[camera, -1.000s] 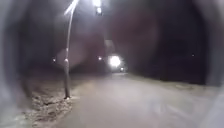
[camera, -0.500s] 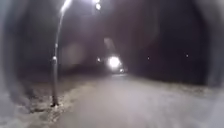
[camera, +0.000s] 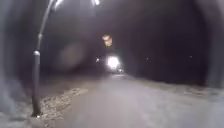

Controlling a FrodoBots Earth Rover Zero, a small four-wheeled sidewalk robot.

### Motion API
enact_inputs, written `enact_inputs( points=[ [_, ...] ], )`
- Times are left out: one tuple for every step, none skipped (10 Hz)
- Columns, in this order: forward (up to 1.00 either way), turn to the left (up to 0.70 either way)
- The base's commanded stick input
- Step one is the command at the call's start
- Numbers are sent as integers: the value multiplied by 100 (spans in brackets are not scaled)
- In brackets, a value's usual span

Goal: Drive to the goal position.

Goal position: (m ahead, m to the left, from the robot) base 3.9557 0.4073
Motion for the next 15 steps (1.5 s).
enact_inputs(
  points=[
    [100,0],
    [100,0],
    [100,0],
    [100,0],
    [100,0],
    [100,0],
    [100,0],
    [100,0],
    [100,0],
    [100,0],
    [100,0],
    [100,9],
    [100,25],
    [100,39],
    [100,40]
  ],
)
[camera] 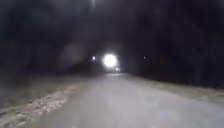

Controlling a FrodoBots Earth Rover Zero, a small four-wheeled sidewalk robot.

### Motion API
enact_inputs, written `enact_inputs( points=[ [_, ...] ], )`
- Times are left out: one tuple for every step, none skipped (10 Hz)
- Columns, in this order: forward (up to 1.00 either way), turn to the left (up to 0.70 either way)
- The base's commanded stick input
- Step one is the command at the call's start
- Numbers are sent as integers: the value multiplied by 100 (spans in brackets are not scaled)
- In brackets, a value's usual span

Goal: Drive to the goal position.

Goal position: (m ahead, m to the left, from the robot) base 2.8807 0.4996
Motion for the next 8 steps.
enact_inputs(
  points=[
    [100,36],
    [100,28],
    [100,20],
    [100,12],
    [100,4],
    [100,0],
    [100,4],
    [100,12]
  ],
)
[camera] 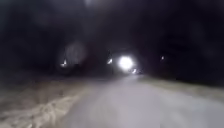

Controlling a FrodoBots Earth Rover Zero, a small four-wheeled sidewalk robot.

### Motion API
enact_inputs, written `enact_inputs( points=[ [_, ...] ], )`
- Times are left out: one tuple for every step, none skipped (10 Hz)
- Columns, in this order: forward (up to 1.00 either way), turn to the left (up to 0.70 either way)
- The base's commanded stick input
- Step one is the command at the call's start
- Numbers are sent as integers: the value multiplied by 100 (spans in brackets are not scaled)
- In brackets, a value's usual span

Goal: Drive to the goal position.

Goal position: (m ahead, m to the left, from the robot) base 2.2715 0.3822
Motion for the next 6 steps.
enact_inputs(
  points=[
    [100,19],
    [100,27],
    [100,34],
    [100,38],
    [100,32],
    [100,25]
  ],
)
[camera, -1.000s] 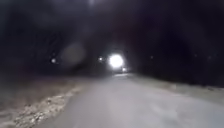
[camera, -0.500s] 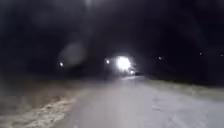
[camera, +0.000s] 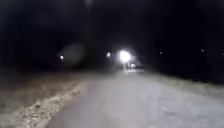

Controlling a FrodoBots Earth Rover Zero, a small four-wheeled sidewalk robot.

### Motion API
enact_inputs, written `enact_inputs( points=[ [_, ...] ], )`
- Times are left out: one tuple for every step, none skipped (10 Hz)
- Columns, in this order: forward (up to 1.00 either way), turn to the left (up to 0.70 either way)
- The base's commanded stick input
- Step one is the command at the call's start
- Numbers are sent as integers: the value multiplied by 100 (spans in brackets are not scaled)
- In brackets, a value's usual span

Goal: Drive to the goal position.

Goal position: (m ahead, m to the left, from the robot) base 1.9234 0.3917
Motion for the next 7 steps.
enact_inputs(
  points=[
    [100,8],
    [100,0],
    [100,0],
    [100,0],
    [100,0],
    [100,0],
    [100,0]
  ],
)
